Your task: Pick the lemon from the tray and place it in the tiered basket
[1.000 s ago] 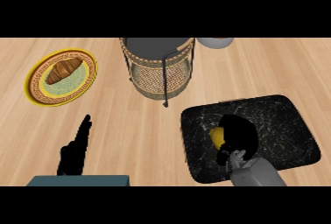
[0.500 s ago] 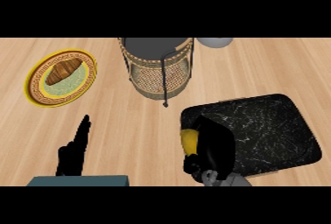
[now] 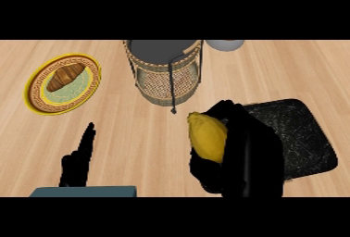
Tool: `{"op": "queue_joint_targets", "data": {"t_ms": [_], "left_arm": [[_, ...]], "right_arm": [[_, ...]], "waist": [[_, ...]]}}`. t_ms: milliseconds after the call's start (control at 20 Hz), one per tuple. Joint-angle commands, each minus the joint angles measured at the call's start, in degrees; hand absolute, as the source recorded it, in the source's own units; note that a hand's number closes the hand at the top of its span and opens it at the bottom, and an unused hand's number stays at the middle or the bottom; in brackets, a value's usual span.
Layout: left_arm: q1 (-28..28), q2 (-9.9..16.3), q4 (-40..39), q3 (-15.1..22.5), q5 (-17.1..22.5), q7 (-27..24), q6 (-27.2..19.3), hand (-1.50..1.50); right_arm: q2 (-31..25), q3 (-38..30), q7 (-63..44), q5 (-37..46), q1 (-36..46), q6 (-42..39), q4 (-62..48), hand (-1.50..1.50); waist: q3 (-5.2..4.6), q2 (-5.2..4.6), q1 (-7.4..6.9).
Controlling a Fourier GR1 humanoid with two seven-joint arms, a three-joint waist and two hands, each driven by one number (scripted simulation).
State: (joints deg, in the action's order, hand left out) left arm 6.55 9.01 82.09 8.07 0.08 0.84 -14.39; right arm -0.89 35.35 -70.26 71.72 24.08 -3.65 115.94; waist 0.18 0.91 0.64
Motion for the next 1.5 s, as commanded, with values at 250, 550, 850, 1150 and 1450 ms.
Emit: {"op": "queue_joint_targets", "data": {"t_ms": [250,550,850,1150,1450], "left_arm": [[-0.84,1.39,-0.76,-1.01,0.74,0.94,1.17,0.00],[-3.62,0.22,-0.53,0.12,-0.16,3.23,-0.01,0.00],[-1.95,0.88,0.92,0.46,0.60,3.04,1.05,0.00],[-1.64,0.16,-0.93,1.13,0.13,1.55,1.11,0.00],[0.18,-1.76,-2.71,2.65,-1.38,-2.25,0.01,0.00]], "right_arm": [[0.84,-6.88,-13.44,1.41,15.76,-16.43,3.50,1.50],[0.85,-11.10,-14.62,-1.43,24.28,-12.05,-7.15,1.50],[0.85,-21.97,-11.32,-3.98,34.17,-12.50,-18.47,1.50],[0.86,-28.78,-6.10,-7.73,43.73,-8.50,-32.29,1.50],[0.87,-27.52,1.32,-10.06,42.55,1.04,-45.92,1.50]], "waist": [[-0.38,-0.40,-0.54],[-0.34,-0.77,-1.59],[-0.31,-0.87,-2.34],[-0.29,-1.14,-2.55],[-0.26,-1.31,-2.61]]}}
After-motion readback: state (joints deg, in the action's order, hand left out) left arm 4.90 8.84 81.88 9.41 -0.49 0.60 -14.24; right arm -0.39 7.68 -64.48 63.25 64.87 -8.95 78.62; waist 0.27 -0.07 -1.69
